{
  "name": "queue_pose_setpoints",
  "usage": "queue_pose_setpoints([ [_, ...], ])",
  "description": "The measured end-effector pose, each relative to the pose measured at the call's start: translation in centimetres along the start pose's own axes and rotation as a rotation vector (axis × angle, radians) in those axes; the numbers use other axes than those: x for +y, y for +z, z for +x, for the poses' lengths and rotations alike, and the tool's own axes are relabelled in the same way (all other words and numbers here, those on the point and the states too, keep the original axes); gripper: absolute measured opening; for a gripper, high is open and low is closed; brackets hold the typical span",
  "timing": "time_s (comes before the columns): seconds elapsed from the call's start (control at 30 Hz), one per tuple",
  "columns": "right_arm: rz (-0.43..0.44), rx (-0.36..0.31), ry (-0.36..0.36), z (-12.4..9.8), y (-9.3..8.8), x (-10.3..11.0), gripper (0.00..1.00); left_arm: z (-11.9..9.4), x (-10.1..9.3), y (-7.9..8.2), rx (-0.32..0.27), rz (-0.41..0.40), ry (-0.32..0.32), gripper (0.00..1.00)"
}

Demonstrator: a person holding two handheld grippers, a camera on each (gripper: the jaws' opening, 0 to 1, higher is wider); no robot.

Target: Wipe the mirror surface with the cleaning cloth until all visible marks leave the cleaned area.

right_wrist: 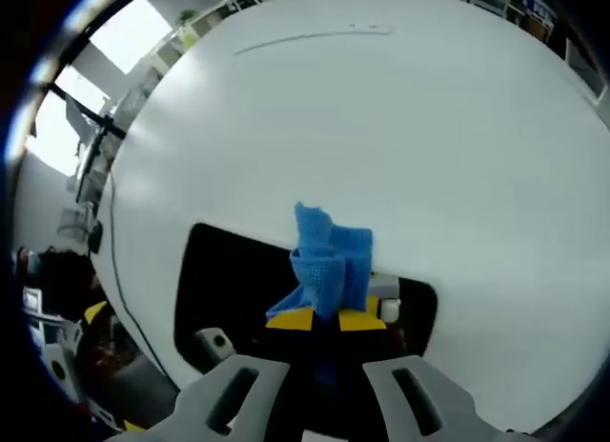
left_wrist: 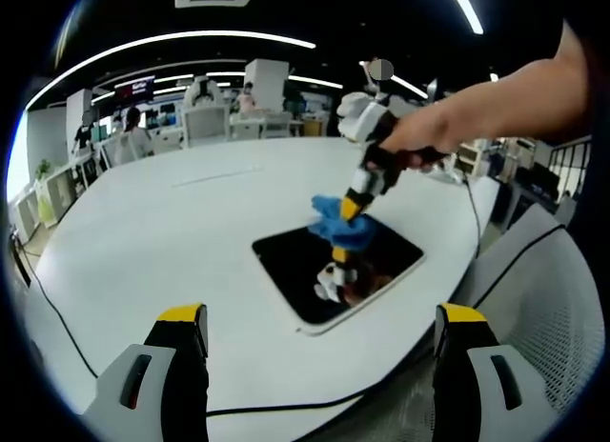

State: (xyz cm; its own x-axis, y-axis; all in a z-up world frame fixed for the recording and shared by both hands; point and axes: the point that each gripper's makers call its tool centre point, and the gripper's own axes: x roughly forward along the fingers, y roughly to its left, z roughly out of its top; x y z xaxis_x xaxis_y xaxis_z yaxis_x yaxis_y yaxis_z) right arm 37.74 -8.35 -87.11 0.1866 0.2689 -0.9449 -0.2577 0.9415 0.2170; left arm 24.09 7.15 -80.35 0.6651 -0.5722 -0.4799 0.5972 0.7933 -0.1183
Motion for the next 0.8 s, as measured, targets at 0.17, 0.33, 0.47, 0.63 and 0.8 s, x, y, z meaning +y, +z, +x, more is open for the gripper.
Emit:
queue_pose_setpoints([
  [0.17, -0.011, 0.002, 0.011, 0.4, 0.4, 1.5, 0.01, 0.0, 0.0, 0.0, 0.0, 0.001, -0.003, 0.99],
  [0.33, -0.011, 0.005, 0.025, 1.0, 1.0, 3.1, 0.01, 0.1, 0.1, 0.0, -0.005, 0.001, -0.002, 0.99],
  [0.47, -0.014, 0.008, 0.039, 1.4, 1.4, 4.5, 0.01, 0.0, 0.1, 0.0, -0.006, 0.002, -0.002, 0.99],
  [0.63, -0.016, 0.011, 0.056, 2.0, 2.0, 6.2, 0.01, 0.1, 0.2, -0.1, -0.007, 0.003, -0.001, 0.99],
  [0.8, -0.027, 0.015, 0.066, 2.6, 2.9, 7.9, 0.01, 0.1, 0.1, 0.1, -0.007, 0.004, -0.001, 0.99],
])
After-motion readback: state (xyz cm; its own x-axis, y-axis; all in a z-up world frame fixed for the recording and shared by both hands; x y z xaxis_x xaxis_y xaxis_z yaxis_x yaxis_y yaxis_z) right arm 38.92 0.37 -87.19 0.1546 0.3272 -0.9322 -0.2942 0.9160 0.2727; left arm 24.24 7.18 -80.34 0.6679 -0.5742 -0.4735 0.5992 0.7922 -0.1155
